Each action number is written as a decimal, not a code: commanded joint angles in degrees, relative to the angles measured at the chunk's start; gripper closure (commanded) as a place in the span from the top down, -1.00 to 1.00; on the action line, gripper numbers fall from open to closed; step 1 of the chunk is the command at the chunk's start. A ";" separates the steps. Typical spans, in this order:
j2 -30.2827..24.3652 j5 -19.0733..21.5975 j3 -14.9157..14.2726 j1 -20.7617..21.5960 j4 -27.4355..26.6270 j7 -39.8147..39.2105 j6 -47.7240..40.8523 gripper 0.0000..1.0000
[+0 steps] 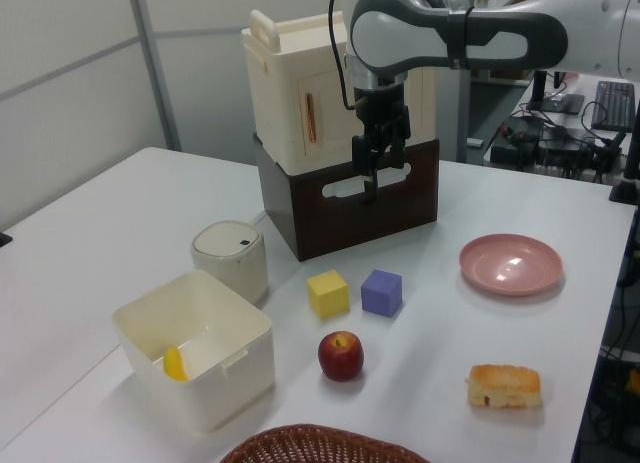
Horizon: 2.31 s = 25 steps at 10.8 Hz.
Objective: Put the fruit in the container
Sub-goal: 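Move the open gripper toward the red apple and lower it, then close the gripper around the red apple and lift it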
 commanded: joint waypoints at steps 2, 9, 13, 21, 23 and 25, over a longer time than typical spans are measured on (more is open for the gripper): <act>-1.13 0.32 -0.04 0.72 -1.30 -0.64 0.62 1.00; -0.60 0.32 0.13 1.24 -1.56 -0.81 0.79 1.00; 0.28 0.23 0.22 3.26 -2.61 -4.05 0.62 1.00; 6.77 -0.65 0.22 10.02 -4.90 -7.67 0.44 1.00; 9.06 -2.92 0.13 11.96 -5.33 -6.97 0.26 1.00; 10.56 -3.11 0.13 12.05 -5.52 -6.09 0.35 1.00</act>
